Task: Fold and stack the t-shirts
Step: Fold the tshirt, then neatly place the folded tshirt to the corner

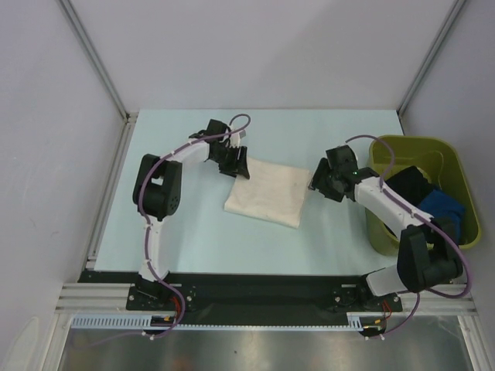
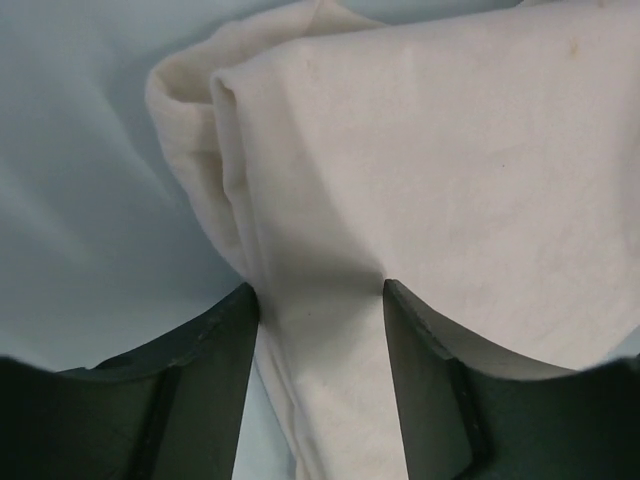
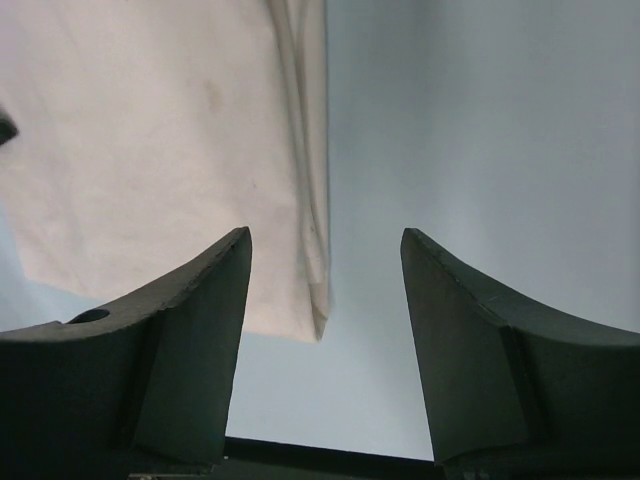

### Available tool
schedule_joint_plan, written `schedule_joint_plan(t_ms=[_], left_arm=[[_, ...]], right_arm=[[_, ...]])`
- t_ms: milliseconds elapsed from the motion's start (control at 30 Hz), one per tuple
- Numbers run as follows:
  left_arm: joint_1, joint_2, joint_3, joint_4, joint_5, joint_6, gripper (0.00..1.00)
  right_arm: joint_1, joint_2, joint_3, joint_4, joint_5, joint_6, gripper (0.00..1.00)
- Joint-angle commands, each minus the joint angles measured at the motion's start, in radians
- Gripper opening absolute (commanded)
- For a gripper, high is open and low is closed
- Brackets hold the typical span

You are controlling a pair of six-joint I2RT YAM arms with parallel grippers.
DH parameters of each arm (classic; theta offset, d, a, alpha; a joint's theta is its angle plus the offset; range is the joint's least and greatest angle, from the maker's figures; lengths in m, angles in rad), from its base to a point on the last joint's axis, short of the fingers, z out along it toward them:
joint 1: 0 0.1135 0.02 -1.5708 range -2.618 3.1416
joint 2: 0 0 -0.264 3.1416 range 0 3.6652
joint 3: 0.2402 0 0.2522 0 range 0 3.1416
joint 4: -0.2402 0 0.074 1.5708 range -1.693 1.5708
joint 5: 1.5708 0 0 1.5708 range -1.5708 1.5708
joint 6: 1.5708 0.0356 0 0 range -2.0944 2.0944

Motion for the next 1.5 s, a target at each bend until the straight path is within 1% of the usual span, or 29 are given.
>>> schedule_joint_plan(t_ms=[0,33,67,133,267,367,500,567,600,667,700,733,833,867,933,967,1000,1033,1067,1100,1133,1167,1200,1233,1267,1300,1367,1400,1467], left_arm=[[-0.008,0.049,-0.017,0.021,0.057,-0.066,0.57],[-0.008,0.051,-0.020,0.026,0.063,-0.075,0.55],[-0.010,0.054,-0.023,0.030,0.066,-0.080,0.48],[-0.011,0.054,-0.034,0.038,0.088,-0.089,0.39],[-0.011,0.048,-0.046,0.040,0.128,-0.092,0.00],[0.001,0.020,-0.051,0.027,0.134,-0.062,0.00],[0.064,-0.043,-0.075,-0.040,0.120,0.024,0.00],[0.105,-0.090,-0.109,-0.071,0.108,0.091,0.00],[0.121,-0.107,-0.138,-0.101,0.100,0.148,0.00],[0.165,-0.150,-0.164,-0.163,0.071,0.216,0.00],[0.179,-0.162,-0.178,-0.186,0.039,0.290,0.00],[0.196,-0.176,-0.204,-0.207,0.027,0.326,0.00],[0.280,-0.225,-0.264,-0.270,-0.019,0.446,0.00],[0.329,-0.237,-0.276,-0.304,-0.036,0.475,0.01],[0.401,-0.247,-0.307,-0.336,-0.087,0.565,0.00],[0.464,-0.250,-0.315,-0.364,-0.110,0.598,0.00],[0.498,-0.259,-0.328,-0.376,-0.134,0.662,0.00],[0.530,-0.262,-0.332,-0.385,-0.197,0.696,0.01],[0.594,-0.267,-0.333,-0.401,-0.231,0.726,0.00],[0.625,-0.271,-0.336,-0.405,-0.274,0.795,0.00],[0.654,-0.274,-0.336,-0.407,-0.347,0.829,0.00],[0.706,-0.277,-0.333,-0.404,-0.390,0.866,0.00],[0.730,-0.277,-0.333,-0.401,-0.427,0.929,0.00],[0.749,-0.282,-0.335,-0.393,-0.465,0.958,0.00],[0.782,-0.283,-0.333,-0.375,-0.540,0.989,0.00],[0.796,-0.285,-0.335,-0.358,-0.571,1.039,0.00],[0.828,-0.291,-0.350,-0.276,-0.681,1.085,0.00],[0.837,-0.293,-0.352,-0.251,-0.711,1.136,0.00],[0.859,-0.294,-0.347,-0.197,-0.745,1.176,0.00]], right_arm=[[-0.027,-0.089,-0.011,-0.006,0.051,0.016,0.66],[-0.032,-0.113,-0.015,-0.016,0.056,0.014,0.65],[-0.039,-0.123,-0.016,-0.023,0.061,0.011,0.65],[-0.049,-0.155,-0.021,-0.036,0.071,0.003,0.65],[-0.075,-0.198,-0.028,-0.056,0.084,-0.003,0.65],[-0.087,-0.221,-0.034,-0.067,0.088,-0.003,0.65],[-0.093,-0.258,-0.042,-0.087,0.096,-0.006,0.65],[-0.093,-0.272,-0.051,-0.095,0.099,-0.006,0.65],[-0.093,-0.287,-0.060,-0.099,0.101,-0.003,0.65],[-0.093,-0.304,-0.071,-0.102,0.099,0.000,0.65],[-0.093,-0.316,-0.079,-0.102,0.099,0.003,0.65],[-0.093,-0.322,-0.084,-0.109,0.099,0.005,0.65],[-0.093,-0.336,-0.088,-0.118,0.085,0.008,0.65],[-0.090,-0.339,-0.088,-0.119,0.078,0.008,0.65],[-0.081,-0.344,-0.088,-0.130,0.079,0.011,0.65],[-0.069,-0.345,-0.087,-0.135,0.087,0.011,0.65],[-0.060,-0.348,-0.088,-0.141,0.093,0.011,0.65],[-0.053,-0.348,-0.084,-0.145,0.098,0.011,0.65],[-0.047,-0.348,-0.082,-0.148,0.108,0.011,0.65],[-0.035,-0.348,-0.079,-0.155,0.113,0.009,0.65],[-0.032,-0.345,-0.076,-0.156,0.114,0.008,0.65],[-0.030,-0.339,-0.070,-0.158,0.116,0.006,0.65],[-0.027,-0.335,-0.068,-0.159,0.114,0.005,0.65],[-0.024,-0.331,-0.064,-0.158,0.114,0.003,0.65],[-0.024,-0.327,-0.053,-0.159,0.117,-0.001,0.65],[-0.024,-0.316,-0.048,-0.161,0.118,-0.003,0.65],[-0.023,-0.307,-0.038,-0.162,0.119,-0.009,0.65],[-0.021,-0.301,-0.027,-0.161,0.121,-0.012,0.65],[-0.021,-0.296,-0.018,-0.164,0.128,-0.021,0.65]])
